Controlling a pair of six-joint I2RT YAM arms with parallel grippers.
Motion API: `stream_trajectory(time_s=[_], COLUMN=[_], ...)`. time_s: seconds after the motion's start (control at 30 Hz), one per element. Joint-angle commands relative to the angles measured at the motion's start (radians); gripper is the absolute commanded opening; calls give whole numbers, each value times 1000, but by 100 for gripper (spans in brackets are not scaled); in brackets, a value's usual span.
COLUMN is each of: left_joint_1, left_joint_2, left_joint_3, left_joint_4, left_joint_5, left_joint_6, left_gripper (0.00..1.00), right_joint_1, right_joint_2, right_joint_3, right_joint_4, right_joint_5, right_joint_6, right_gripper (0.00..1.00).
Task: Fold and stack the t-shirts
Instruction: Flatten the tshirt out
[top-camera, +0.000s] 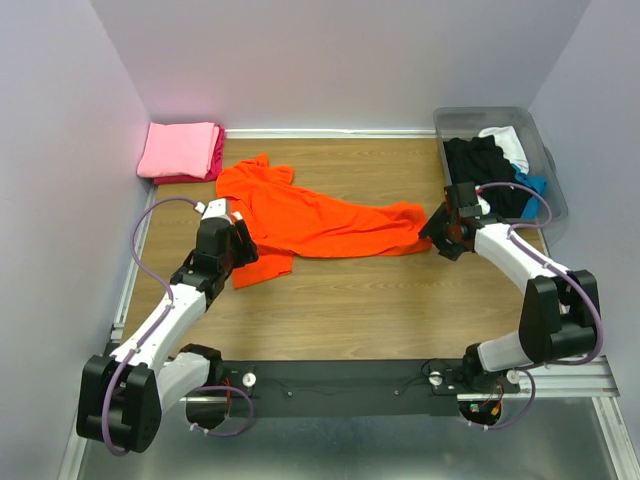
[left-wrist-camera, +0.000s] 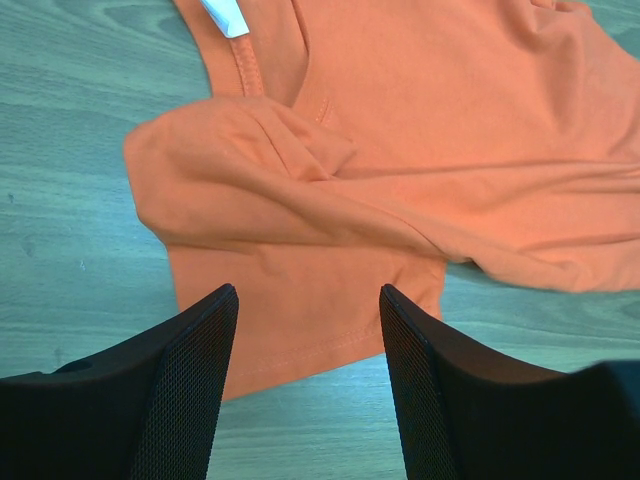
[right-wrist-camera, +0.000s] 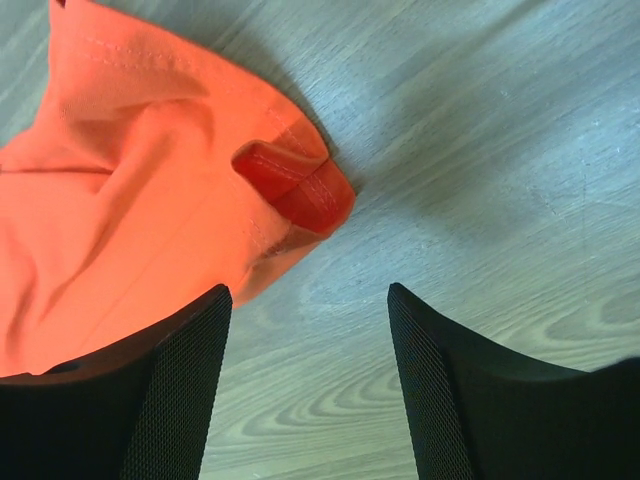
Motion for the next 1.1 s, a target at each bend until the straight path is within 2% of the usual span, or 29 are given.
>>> stream_trajectory(time_s=[0.0, 0.13, 0.4, 0.8, 1.07], left_joint_1=[-6, -10, -15, -16, -16], left_joint_2=[-23, -39, -46, -49, -52], left_joint_3=[8, 6, 6, 5, 3], left_joint_4=[-12, -12, -5, 12, 17], left_joint_5=[-42, -48, -28, 4, 9], left_joint_6=[-9, -12, -8, 6, 8], left_gripper=[67, 67, 67, 67, 67], right_joint_1=[-9, -7, -5, -1, -1], right_joint_2=[-2, 7, 75, 155, 179], right_joint_3=[25, 21, 36, 102, 71], right_joint_4=[-5, 7, 6, 6, 6], right_joint_5=[69, 82, 70, 61, 72], right_joint_6=[119, 243, 374, 437, 465], right_gripper=[70, 65, 64, 63, 57])
